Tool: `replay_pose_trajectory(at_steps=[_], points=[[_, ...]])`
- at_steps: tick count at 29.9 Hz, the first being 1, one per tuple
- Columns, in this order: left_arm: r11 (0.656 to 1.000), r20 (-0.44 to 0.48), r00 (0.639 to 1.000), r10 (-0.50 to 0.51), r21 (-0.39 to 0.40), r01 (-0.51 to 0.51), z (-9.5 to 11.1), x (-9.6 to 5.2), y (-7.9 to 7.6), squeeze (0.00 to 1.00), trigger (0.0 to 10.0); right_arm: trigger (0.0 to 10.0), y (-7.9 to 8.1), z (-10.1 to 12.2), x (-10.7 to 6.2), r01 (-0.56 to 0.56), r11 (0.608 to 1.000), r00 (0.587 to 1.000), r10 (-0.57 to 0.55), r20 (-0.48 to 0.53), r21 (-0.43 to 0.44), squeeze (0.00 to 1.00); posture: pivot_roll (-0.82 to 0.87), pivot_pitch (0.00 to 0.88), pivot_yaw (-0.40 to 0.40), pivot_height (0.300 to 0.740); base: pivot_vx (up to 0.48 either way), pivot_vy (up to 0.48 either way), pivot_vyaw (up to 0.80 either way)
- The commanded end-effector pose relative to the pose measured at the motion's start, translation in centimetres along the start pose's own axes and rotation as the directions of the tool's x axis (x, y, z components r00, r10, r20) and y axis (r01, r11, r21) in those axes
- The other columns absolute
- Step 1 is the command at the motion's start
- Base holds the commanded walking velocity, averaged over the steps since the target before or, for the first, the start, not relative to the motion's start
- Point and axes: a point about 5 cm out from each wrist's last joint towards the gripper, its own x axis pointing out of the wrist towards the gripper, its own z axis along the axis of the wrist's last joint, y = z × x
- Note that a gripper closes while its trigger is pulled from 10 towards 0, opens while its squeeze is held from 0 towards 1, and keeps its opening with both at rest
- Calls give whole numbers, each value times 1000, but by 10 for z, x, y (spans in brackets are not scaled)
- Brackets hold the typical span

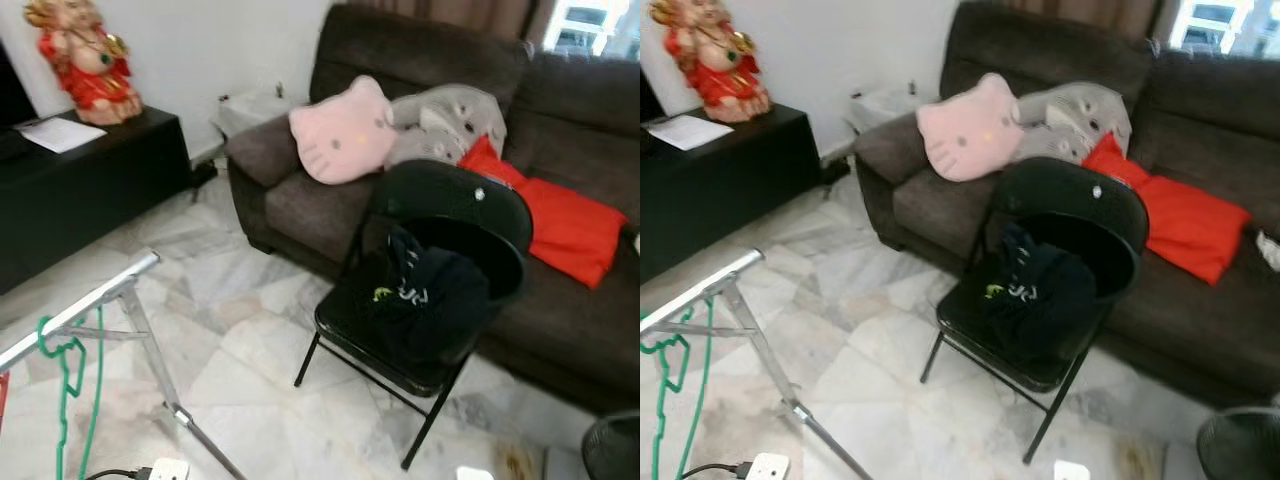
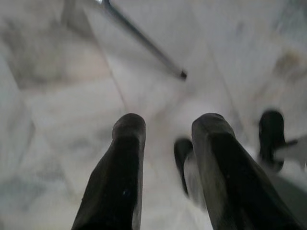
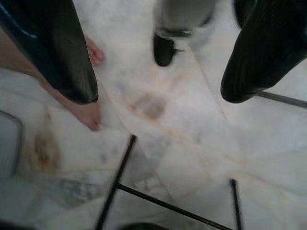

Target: Hang hanger

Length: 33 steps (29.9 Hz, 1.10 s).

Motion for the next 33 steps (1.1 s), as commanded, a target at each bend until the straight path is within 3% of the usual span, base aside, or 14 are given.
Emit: replay_pose_trajectory(at_steps=[1,21,33], points=[[1000,-31,1000,0,-4,-1,-10,-3,0,0,10000,10000,-1,-3,-1,3,1000,1000,-3,-9,-2,0,31,13,3,740,0,0,0],[1000,-40,999,-18,4,18,-13,-3,-4,0,10000,10000,-9,-8,-2,21,1000,999,-21,-24,-6,0,28,15,-3,740,12,0,0],[1000,-35,999,-3,1,3,-12,-6,16,0,10000,10000,-10,-8,-2,29,1000,999,-29,-30,0,0,28,26,-6,740,250,0,-66]])
